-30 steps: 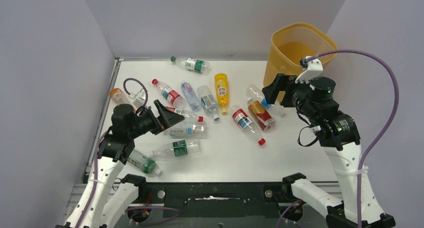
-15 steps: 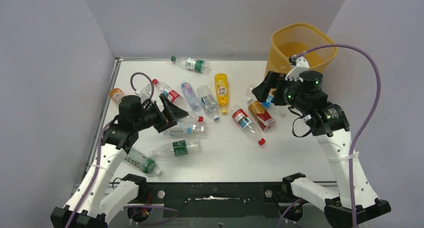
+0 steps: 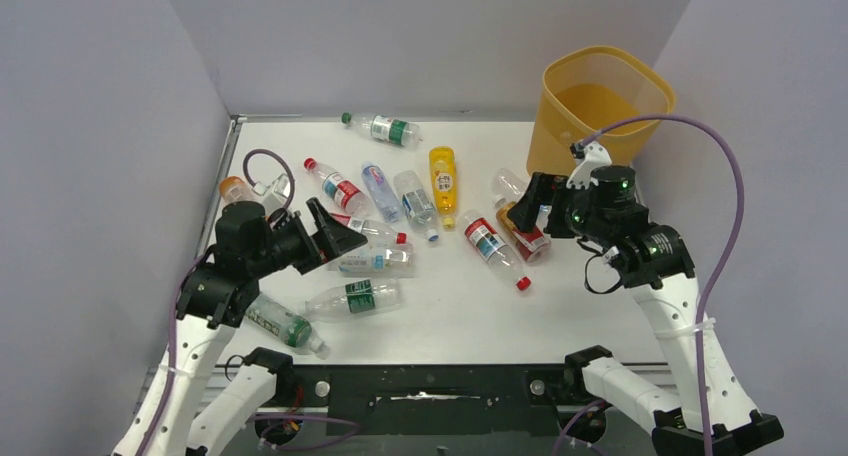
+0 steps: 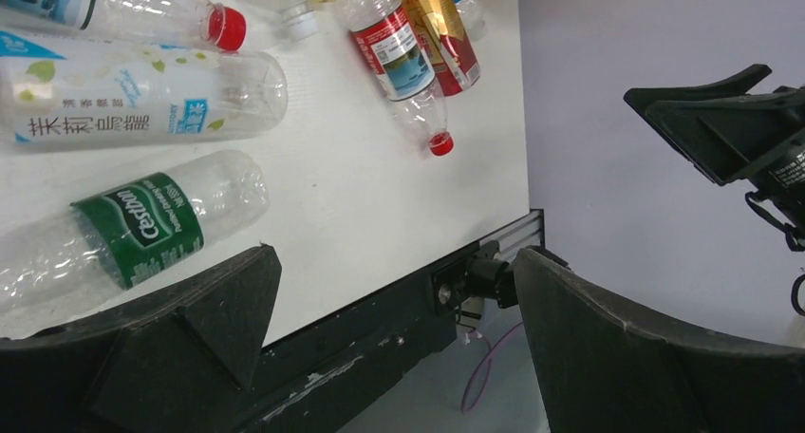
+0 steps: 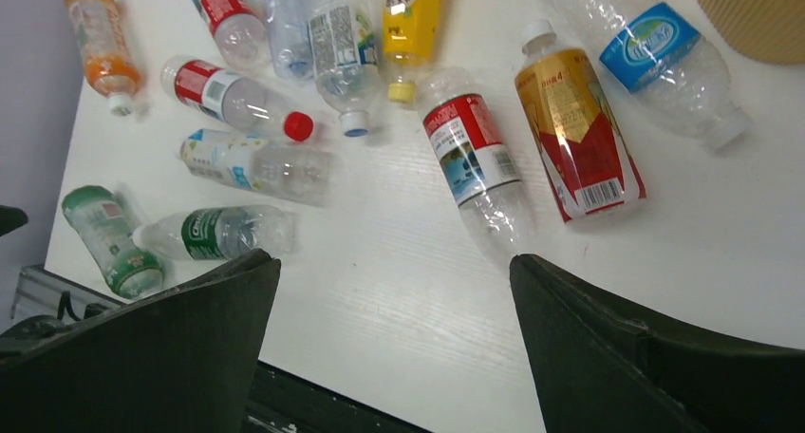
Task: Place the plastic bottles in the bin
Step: Pick up the plastic bottle at the center of the board.
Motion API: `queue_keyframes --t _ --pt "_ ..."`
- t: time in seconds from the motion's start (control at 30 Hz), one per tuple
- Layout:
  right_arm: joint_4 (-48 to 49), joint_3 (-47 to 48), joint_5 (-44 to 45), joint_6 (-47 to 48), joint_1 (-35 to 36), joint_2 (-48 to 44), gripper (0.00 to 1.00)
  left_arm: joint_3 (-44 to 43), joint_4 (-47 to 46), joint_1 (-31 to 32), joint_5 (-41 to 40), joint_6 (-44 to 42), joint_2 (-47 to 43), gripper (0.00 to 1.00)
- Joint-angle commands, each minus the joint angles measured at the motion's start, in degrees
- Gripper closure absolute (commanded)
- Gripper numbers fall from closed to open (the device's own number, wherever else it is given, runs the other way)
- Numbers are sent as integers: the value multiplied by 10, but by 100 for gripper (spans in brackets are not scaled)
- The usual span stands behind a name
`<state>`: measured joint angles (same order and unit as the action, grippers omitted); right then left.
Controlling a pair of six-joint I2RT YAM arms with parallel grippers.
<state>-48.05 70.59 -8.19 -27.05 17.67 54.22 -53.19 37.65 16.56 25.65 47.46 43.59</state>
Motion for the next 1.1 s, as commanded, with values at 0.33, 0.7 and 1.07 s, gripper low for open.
queue_keyframes --t 0.33,0.7,1.07 --pt "-65 -36 48 8 2 9 2 11 78 3 4 -42 -91 2" --pt "4 -114 84 -15 2 71 7 32 51 4 -11 -53 -38 3" --pt "100 -175 83 47 6 183 19 40 -34 5 -8 -44 49 3"
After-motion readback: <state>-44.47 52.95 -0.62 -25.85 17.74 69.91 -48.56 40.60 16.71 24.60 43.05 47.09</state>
